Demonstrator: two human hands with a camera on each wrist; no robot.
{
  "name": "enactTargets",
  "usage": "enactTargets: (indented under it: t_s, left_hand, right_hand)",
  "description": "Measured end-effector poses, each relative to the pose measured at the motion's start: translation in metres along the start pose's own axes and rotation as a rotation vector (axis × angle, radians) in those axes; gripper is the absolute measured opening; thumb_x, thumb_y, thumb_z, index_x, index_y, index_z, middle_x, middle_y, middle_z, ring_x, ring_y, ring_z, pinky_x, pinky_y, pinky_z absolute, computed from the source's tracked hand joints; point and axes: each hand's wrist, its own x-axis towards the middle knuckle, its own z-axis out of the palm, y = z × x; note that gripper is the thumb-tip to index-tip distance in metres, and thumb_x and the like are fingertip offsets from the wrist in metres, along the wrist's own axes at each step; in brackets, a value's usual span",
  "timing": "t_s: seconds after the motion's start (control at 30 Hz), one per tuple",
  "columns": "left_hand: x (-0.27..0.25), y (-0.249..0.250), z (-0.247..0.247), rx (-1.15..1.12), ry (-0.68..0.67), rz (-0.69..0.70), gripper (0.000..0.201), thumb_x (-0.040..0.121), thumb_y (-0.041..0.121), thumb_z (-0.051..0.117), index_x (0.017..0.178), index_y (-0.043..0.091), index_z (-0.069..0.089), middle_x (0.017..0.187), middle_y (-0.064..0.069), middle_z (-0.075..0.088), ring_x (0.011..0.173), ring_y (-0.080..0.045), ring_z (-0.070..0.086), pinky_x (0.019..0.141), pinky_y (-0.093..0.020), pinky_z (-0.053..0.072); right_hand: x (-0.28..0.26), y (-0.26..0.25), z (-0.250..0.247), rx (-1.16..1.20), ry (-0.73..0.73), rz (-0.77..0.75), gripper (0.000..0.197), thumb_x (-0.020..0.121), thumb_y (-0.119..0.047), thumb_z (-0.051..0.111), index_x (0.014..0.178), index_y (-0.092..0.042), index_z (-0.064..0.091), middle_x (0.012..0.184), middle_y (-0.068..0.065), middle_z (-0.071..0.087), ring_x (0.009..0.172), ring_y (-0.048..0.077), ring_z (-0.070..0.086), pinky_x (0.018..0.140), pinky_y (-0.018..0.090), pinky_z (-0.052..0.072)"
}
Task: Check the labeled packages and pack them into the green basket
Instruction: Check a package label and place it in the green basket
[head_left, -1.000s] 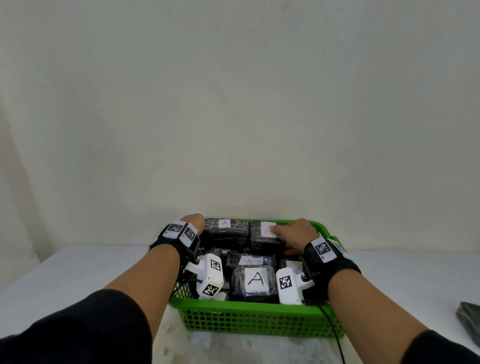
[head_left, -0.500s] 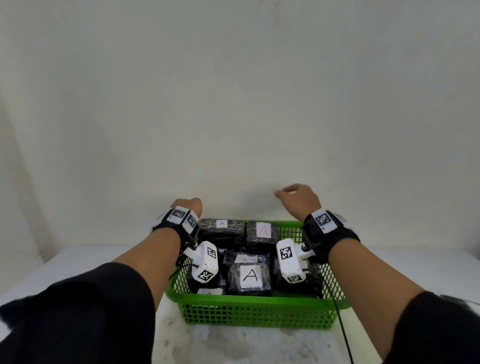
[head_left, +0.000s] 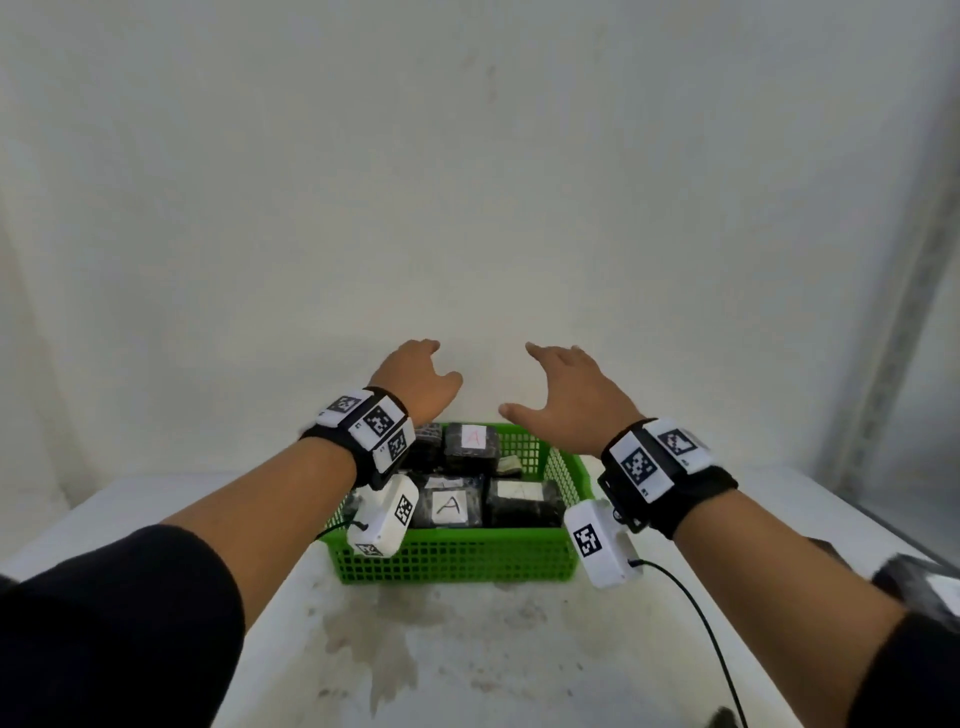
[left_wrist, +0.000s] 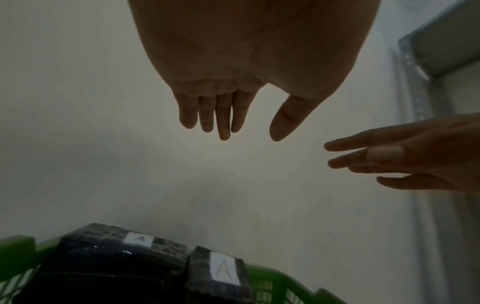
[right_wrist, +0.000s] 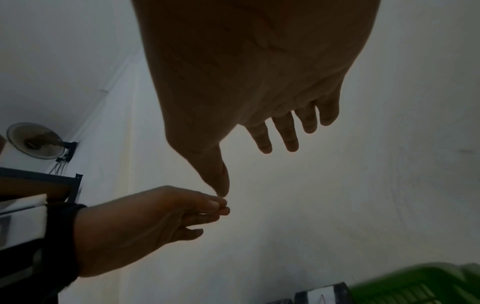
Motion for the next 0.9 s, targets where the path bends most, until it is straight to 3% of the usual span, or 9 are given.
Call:
enactTargets:
  t_s: [0.13,0.27,0.6,0.73,0.9]
  left_hand:
    - [-0.046,0.021,0.008,0.042,-0.089,0.094,0.066,0.095,0.038,0.051,0.153,0.016,0.028,0.159,-0.004,0.028,0.144,-0.022,0.031,0.117,-0.036,0.028]
    - [-0.096,0.044,0.019,0.048,-0.154,0.140,0.067,0.096,0.038,0.052,0.153,0.014,0.028,0.158,-0.006,0.030,0.143,-0.022,0.034,0.116,-0.034,0.029]
    - [-0.189,0.092,0.068,0.066,-0.306,0.231,0.068,0.093,0.043,0.053,0.150,0.012,0.033,0.153,-0.008,0.038,0.139,-0.024,0.039,0.113,-0.034,0.034]
    - [-0.221,0.102,0.087,0.079,-0.381,0.253,0.073,0.094,0.049,0.049,0.153,0.012,0.027,0.158,-0.006,0.031,0.143,-0.022,0.032,0.117,-0.037,0.031]
    - [-0.260,0.110,0.109,0.088,-0.475,0.252,0.079,0.093,0.056,0.046,0.155,0.014,0.021,0.161,-0.004,0.023,0.147,-0.021,0.026,0.119,-0.036,0.026]
  right_hand:
    - [-0.053,0.012,-0.008,-0.066,-0.021,0.009,0.096,0.093,-0.066,0.057,0.166,-0.024,0.011,0.172,0.003,0.016,0.161,0.027,0.003,0.127,0.046,0.017]
    - [-0.106,0.028,-0.012,-0.065,-0.074,0.032,0.092,0.095,-0.054,0.059,0.166,-0.023,0.009,0.173,0.003,0.013,0.161,0.027,0.000,0.129,0.043,0.013]
    - [-0.205,0.062,-0.008,-0.072,-0.184,0.098,0.091,0.095,-0.047,0.058,0.166,-0.025,0.006,0.174,-0.002,0.006,0.161,0.024,-0.006,0.128,0.041,0.010]
    - [-0.234,0.075,-0.010,-0.060,-0.222,0.108,0.092,0.092,-0.040,0.060,0.166,-0.027,0.006,0.174,-0.003,0.005,0.161,0.023,-0.007,0.128,0.043,0.013]
    - [-0.266,0.098,-0.002,-0.033,-0.404,0.084,0.092,0.094,-0.029,0.063,0.166,-0.029,0.006,0.173,-0.007,0.003,0.160,0.018,-0.007,0.130,0.041,0.014]
